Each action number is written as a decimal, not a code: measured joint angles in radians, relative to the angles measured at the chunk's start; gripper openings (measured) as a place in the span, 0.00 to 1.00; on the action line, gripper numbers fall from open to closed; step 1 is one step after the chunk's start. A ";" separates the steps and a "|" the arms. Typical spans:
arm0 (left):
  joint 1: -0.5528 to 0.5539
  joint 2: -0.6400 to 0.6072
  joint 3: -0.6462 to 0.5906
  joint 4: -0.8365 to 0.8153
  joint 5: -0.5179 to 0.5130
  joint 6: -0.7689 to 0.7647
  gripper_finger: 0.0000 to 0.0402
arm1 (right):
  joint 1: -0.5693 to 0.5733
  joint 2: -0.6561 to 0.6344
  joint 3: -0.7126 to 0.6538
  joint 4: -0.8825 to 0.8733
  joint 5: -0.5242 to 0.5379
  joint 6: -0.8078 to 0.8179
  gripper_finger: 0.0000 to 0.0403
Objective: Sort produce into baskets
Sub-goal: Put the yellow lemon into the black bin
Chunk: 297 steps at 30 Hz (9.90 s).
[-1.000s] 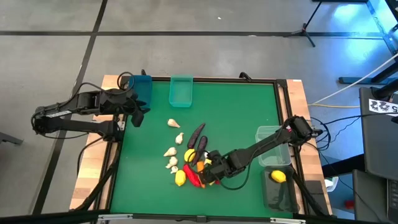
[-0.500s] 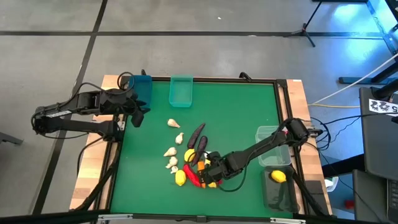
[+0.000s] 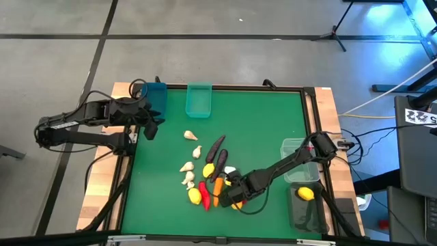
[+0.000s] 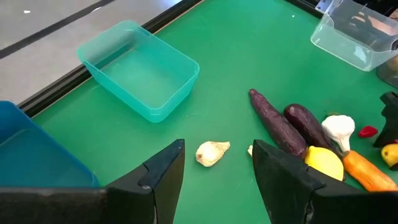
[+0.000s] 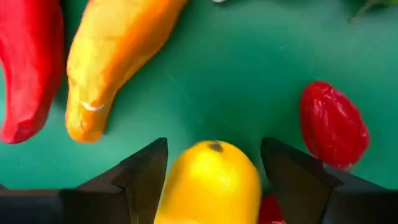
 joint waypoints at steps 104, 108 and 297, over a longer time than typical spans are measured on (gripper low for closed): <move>0.000 0.000 0.000 0.000 -0.001 -0.021 0.46 | 0.566 -0.277 0.300 -0.934 0.073 0.668 0.50; 0.000 0.000 0.000 0.000 -0.001 -0.021 0.46 | 0.614 -0.278 0.249 -0.931 -0.107 0.707 0.50; 0.000 0.003 0.000 -0.024 -0.038 -0.043 0.46 | 0.292 0.037 0.847 -0.943 0.238 -0.378 0.48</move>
